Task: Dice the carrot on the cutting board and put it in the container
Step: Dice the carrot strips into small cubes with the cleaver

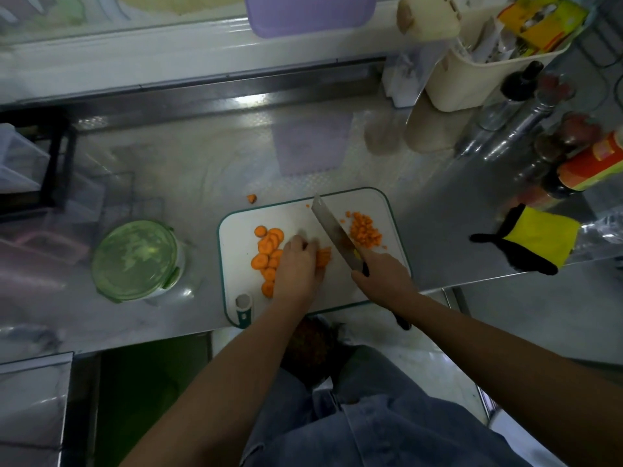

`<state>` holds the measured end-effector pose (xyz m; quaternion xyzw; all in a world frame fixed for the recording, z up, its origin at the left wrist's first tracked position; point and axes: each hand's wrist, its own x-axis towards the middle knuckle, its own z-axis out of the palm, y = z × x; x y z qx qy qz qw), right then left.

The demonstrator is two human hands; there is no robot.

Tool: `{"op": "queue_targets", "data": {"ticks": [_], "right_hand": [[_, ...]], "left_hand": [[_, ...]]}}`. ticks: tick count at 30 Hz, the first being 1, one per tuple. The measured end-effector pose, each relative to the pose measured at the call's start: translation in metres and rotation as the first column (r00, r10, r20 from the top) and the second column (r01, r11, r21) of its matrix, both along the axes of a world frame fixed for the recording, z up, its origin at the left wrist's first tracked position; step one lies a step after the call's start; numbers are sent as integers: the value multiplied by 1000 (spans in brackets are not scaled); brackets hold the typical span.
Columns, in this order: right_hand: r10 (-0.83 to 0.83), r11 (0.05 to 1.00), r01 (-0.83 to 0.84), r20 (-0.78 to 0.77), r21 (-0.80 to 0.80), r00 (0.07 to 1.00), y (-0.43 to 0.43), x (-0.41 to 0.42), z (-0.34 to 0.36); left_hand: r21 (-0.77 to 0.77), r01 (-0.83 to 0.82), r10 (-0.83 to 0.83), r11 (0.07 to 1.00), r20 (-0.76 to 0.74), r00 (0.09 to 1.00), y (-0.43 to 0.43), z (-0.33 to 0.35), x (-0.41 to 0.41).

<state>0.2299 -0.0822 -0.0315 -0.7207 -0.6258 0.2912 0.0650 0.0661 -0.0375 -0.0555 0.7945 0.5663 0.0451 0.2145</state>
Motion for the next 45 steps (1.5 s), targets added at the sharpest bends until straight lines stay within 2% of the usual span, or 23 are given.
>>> {"op": "queue_targets", "data": {"ticks": [3,9,12,21,26,32,36,45], "right_hand": [[-9,1000,8,41,12,999,1,-3,0],[16,990,-30,100,138,995,4,-9,11],[54,994,-62,85,88,995,0,-14,13],[14,999,-15,26,28,1000,-3,-23,9],[9,1000,-9,56,12,998,-6,-29,2],[-40,996,38,27,85,999,-4,-28,4],[-6,995,5,10,100,1000,-3,-28,11],[6,1000,-7,29,9,1000,-4,-37,7]], "left_hand": [[15,20,-20,1000,32,999,0,-3,-5],[15,-15,14,1000,95,995,3,-2,1],[-14,-32,33,999,72,997,4,0,2],[-111,-105,116,988,96,989,9,7,6],[-132,-116,126,984,72,989,11,5,5],[-143,-129,143,981,93,985,11,4,5],[-137,-150,162,979,84,983,11,2,5],[-123,-177,188,976,80,979,10,1,6]]}}
